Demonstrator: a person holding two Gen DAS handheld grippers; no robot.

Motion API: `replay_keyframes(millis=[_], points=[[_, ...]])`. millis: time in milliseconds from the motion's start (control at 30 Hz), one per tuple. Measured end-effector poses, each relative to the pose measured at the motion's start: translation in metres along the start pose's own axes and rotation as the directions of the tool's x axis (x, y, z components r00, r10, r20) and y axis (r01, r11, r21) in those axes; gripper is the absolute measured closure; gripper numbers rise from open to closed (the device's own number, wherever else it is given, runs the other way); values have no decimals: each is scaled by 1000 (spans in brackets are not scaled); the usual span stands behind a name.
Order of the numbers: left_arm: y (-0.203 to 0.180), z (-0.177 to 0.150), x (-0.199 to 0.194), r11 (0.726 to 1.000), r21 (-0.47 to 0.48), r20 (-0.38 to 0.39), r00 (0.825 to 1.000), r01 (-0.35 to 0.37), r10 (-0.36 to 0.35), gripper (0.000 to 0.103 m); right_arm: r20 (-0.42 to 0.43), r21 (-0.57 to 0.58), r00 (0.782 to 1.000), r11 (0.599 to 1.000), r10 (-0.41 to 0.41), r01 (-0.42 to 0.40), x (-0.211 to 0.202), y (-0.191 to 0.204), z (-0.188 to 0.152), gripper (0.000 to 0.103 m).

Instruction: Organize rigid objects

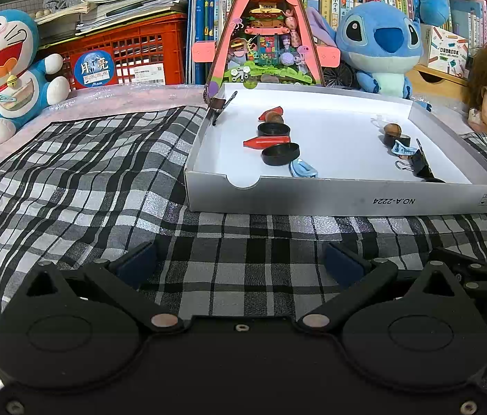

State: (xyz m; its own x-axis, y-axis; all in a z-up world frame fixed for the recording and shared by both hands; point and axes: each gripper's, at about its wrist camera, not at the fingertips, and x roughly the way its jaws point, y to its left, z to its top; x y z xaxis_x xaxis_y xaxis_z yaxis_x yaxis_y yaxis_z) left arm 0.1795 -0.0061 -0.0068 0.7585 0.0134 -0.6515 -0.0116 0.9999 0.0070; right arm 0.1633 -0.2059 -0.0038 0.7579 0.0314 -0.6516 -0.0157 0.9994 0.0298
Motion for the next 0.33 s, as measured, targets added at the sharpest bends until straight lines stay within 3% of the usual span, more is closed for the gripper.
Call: replay_keyframes(millis=[333], points=[[0, 0, 0, 1000, -1, 0, 1000, 0, 0, 0, 0, 0, 1000, 1000, 0, 0, 0, 0, 0, 0]])
